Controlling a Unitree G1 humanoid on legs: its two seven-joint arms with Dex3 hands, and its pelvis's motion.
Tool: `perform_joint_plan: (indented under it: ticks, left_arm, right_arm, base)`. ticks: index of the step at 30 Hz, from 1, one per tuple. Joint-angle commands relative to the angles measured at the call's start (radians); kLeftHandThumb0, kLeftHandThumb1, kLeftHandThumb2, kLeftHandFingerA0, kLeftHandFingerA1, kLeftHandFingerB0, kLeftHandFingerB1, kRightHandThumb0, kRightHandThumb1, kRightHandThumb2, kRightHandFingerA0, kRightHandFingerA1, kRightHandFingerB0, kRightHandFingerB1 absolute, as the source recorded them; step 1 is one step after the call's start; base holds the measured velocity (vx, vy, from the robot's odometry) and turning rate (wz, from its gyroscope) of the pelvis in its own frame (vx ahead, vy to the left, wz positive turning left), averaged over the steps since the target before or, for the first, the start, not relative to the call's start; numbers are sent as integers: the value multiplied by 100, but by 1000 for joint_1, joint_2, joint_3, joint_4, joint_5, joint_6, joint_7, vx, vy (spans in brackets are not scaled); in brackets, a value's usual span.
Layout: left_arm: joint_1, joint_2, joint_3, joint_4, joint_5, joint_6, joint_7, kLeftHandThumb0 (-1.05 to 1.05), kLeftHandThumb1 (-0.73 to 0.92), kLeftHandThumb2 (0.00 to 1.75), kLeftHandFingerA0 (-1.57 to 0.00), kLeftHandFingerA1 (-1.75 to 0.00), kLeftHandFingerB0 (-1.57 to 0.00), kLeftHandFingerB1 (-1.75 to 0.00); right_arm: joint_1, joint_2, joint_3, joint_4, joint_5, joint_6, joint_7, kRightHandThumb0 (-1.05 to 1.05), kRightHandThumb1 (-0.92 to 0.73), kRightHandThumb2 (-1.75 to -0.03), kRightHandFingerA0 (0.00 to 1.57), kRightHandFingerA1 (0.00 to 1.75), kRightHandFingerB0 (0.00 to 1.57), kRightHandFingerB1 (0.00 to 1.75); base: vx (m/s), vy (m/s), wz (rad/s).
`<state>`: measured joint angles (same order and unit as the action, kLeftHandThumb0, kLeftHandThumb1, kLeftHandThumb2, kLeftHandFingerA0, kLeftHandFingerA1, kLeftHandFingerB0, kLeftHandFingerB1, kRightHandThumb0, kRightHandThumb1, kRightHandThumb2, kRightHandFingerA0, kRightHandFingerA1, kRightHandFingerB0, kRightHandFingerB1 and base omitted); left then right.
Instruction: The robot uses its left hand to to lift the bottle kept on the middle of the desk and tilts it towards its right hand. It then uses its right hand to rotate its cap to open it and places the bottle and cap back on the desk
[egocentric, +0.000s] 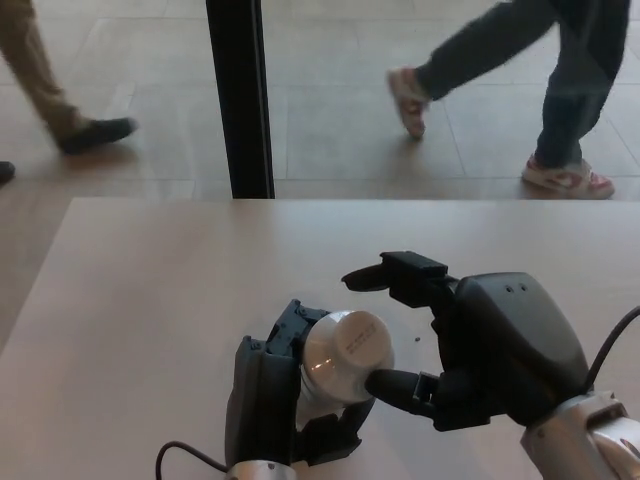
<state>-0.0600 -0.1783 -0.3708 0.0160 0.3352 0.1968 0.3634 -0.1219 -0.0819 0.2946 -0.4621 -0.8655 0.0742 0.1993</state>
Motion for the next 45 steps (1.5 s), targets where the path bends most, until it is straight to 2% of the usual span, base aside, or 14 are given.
perform_joint_plan:
  ticks: [1,2,4,6,7,15,16,18,23,32,34,41,42,45]
  left_arm:
    - [33,-26,3,37,-1,78,-15,13,77,117,-99,-175,-72,-145]
    - [35,-21,-1,39,5,68,-11,14,77,116,-99,-175,-72,-144]
    - [36,-23,-2,29,11,88,-11,14,78,115,-97,-175,-72,-145]
    - [37,-25,-2,28,11,90,-9,14,80,111,-98,-175,-71,-145]
    - [38,-22,-1,29,7,83,-13,14,79,115,-97,-175,-71,-146]
    - [36,-13,0,30,6,86,-23,12,79,110,-97,-175,-69,-144]
    - [35,-13,0,31,5,85,-24,12,77,110,-75,-175,-55,-162]
    - [35,-13,0,33,6,84,-22,13,78,117,-96,-175,-69,-145]
    - [30,-24,8,44,1,79,-10,13,77,115,-97,-175,-70,-145]
    - [27,-14,1,49,10,71,-11,14,77,119,-97,-175,-72,-145]
    - [27,-17,3,44,8,81,-12,15,74,121,-76,-175,-58,-163]
    - [24,-9,2,48,11,65,-13,15,74,121,-77,-175,-59,-164]
    - [26,-12,2,38,11,78,-15,13,78,117,-97,-175,-71,-146]
    - [27,-15,3,33,10,89,-17,13,79,115,-96,-175,-70,-145]
  right_arm:
    - [3,-11,-11,8,11,6,-31,-58,-59,-57,106,144,51,52]
    - [5,-16,-9,10,10,5,-29,-63,-47,-84,112,136,43,60]
    - [5,-18,-7,18,10,2,-39,-55,-61,-58,105,143,51,52]
    - [9,-16,-5,22,14,-5,-52,-50,-61,-60,105,144,53,52]
    - [9,-16,-3,24,12,-8,-57,-54,-49,-86,115,131,49,61]
    - [8,-7,17,29,9,-9,-75,-44,-64,-62,103,144,60,54]
    - [8,-7,18,28,10,-8,-75,-43,-64,-62,102,145,60,54]
    - [9,-8,19,24,12,-9,-76,-43,-64,-59,104,144,61,54]
    - [4,-13,18,32,11,-12,-84,-39,-64,-62,103,149,60,55]
    - [-4,-37,11,34,7,-31,-94,-32,-60,-66,100,170,88,80]
    - [-9,-46,11,31,1,-20,-75,-30,-55,-73,100,169,92,84]
    - [-18,-56,17,38,-8,-7,-67,-29,-53,-78,101,168,92,82]
    - [-22,-56,19,37,-9,-2,-62,-30,-54,-76,101,170,92,80]
    - [-28,-56,21,34,-15,11,-47,-30,-53,-78,101,171,92,81]
  base:
    - [0,0,0]
    - [0,0,0]
    - [0,0,0]
    - [0,0,0]
    - [0,0,0]
    - [0,0,0]
    - [0,0,0]
    - [0,0,0]
    - [0,0,0]
    - [0,0,0]
    - [0,0,0]
    - [0,0,0]
    - [0,0,0]
    - [0,0,0]
